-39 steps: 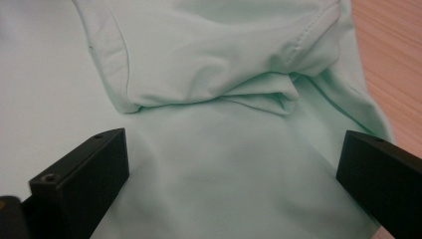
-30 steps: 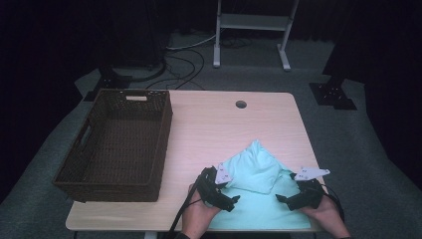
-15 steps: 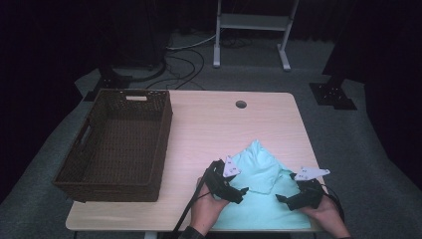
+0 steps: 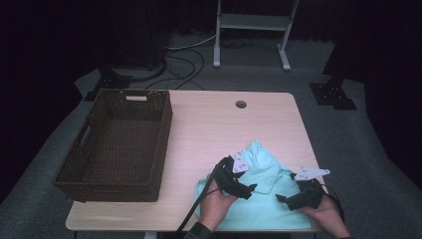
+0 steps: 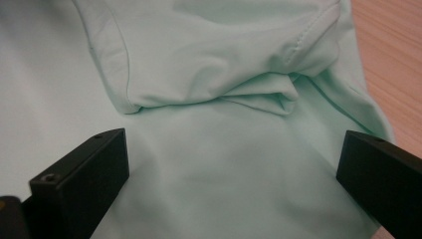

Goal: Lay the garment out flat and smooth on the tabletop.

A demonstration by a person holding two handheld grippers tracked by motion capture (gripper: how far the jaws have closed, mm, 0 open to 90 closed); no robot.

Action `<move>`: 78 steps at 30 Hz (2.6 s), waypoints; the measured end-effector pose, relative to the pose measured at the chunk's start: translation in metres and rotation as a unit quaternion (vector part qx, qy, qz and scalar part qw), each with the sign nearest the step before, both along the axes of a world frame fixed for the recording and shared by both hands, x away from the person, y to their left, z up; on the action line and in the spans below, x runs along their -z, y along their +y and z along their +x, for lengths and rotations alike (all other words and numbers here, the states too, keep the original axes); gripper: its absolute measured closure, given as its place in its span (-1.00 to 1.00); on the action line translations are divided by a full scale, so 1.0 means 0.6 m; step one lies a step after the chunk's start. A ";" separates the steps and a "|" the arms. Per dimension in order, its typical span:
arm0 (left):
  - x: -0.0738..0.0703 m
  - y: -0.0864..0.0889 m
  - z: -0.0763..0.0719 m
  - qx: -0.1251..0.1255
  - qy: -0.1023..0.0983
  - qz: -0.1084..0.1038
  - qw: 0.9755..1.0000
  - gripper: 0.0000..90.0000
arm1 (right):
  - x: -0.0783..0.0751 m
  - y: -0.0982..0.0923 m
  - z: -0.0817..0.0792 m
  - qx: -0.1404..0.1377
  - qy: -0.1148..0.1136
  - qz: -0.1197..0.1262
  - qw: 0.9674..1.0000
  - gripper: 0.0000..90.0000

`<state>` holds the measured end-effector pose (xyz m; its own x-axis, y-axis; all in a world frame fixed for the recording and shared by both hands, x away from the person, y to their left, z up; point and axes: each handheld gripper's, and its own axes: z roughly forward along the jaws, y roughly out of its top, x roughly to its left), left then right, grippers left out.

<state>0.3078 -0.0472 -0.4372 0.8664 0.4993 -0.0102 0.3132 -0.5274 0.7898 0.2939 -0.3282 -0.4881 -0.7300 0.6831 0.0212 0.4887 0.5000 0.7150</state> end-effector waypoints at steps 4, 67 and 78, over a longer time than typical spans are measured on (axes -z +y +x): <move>0.008 -0.011 0.004 0.012 0.010 -0.011 1.000 -0.52 | 0.000 -0.001 0.000 -0.001 -0.001 -0.001 1.000 -1.00; 0.067 -0.118 -0.003 0.039 0.022 0.023 0.999 0.80 | 0.000 -0.002 0.001 -0.002 0.001 0.003 1.000 -1.00; 0.051 -0.102 0.012 0.030 0.045 -0.008 0.999 0.91 | 0.000 -0.002 0.001 -0.002 0.001 0.003 1.000 -1.00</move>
